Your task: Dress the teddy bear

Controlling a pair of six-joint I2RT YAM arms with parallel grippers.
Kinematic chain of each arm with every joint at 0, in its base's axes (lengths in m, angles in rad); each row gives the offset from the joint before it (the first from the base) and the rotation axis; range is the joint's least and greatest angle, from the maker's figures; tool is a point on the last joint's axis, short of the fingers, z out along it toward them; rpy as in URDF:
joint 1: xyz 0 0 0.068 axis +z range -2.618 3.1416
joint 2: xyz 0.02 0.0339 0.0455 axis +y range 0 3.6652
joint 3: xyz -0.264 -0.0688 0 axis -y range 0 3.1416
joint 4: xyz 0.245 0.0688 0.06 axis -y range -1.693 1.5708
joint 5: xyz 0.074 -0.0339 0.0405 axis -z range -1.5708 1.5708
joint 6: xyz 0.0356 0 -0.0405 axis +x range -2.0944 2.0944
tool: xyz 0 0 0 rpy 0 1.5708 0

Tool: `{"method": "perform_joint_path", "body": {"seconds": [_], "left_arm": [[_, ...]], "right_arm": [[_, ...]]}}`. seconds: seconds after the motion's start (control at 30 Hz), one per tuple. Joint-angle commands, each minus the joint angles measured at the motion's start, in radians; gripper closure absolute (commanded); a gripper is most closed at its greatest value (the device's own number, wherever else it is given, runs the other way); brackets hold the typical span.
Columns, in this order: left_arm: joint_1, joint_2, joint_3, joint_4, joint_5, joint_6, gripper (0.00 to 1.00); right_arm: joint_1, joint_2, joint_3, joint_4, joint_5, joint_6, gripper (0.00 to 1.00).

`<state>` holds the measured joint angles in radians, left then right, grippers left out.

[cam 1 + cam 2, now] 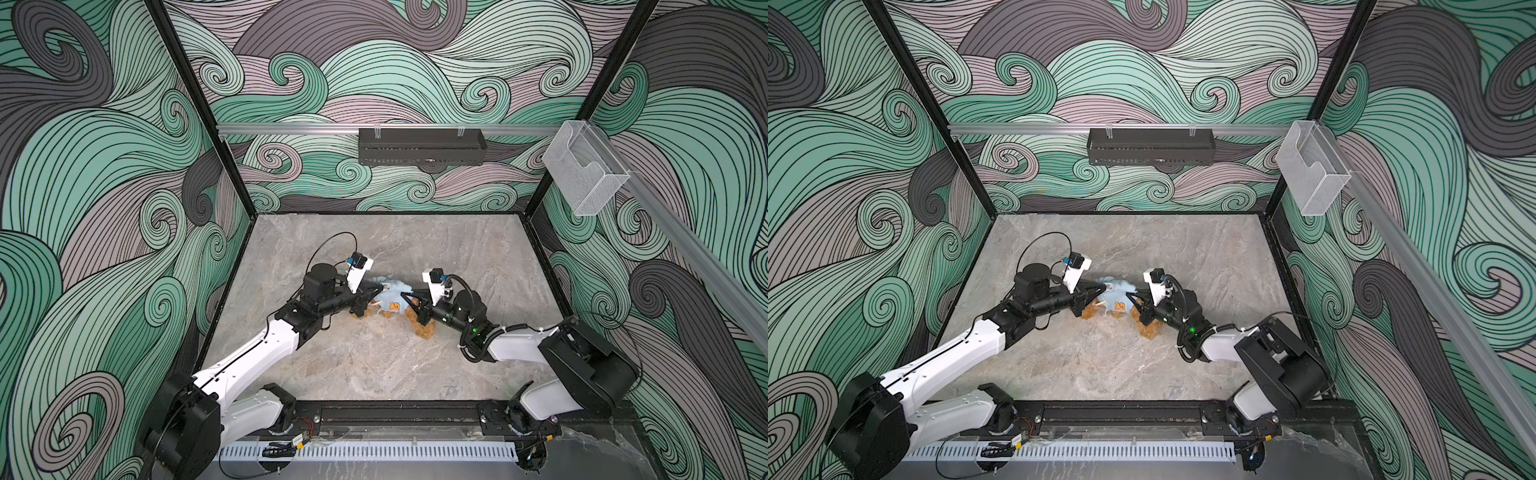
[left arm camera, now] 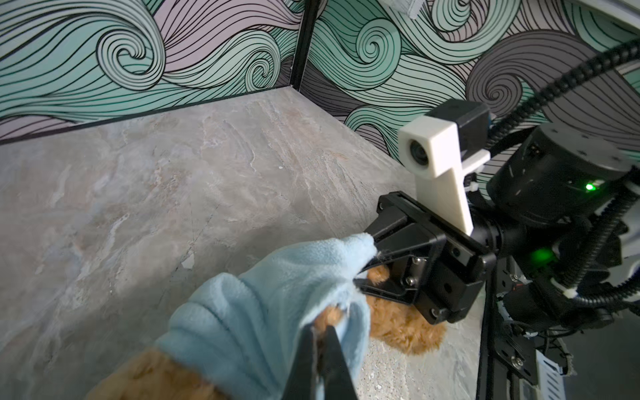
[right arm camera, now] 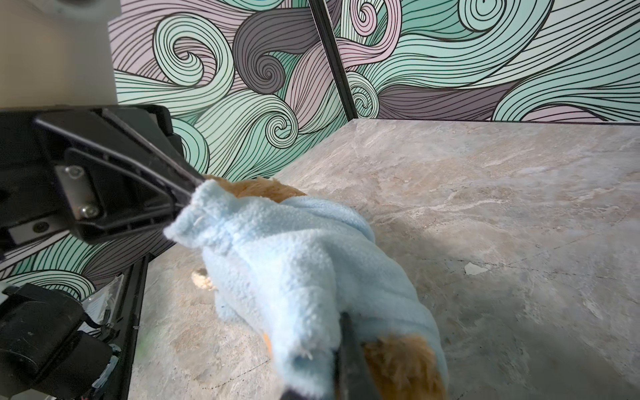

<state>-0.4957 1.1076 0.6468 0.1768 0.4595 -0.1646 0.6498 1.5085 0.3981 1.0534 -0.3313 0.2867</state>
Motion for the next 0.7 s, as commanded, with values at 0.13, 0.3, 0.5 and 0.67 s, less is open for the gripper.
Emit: {"method": "perform_joint_path", "body": {"seconds": [0.13,0.3,0.5,0.67], "left_arm": [[0.034,0.003,0.090,-0.075,0.079,0.035,1.00],[-0.024,0.046,0.178,-0.316,0.074,0.276,0.93],[-0.049,0.052,0.242,-0.418,0.057,0.363,0.67],[-0.096,0.056,0.274,-0.455,0.020,0.455,0.76]], "right_arm": [[-0.040,0.009,-0.014,-0.123,0.076,-0.088,1.00],[-0.041,-0.007,0.008,-0.149,0.043,-0.105,1.00],[-0.040,-0.014,0.021,-0.178,0.007,-0.164,1.00],[-0.039,-0.033,0.028,-0.219,-0.001,-0.221,1.00]]}}
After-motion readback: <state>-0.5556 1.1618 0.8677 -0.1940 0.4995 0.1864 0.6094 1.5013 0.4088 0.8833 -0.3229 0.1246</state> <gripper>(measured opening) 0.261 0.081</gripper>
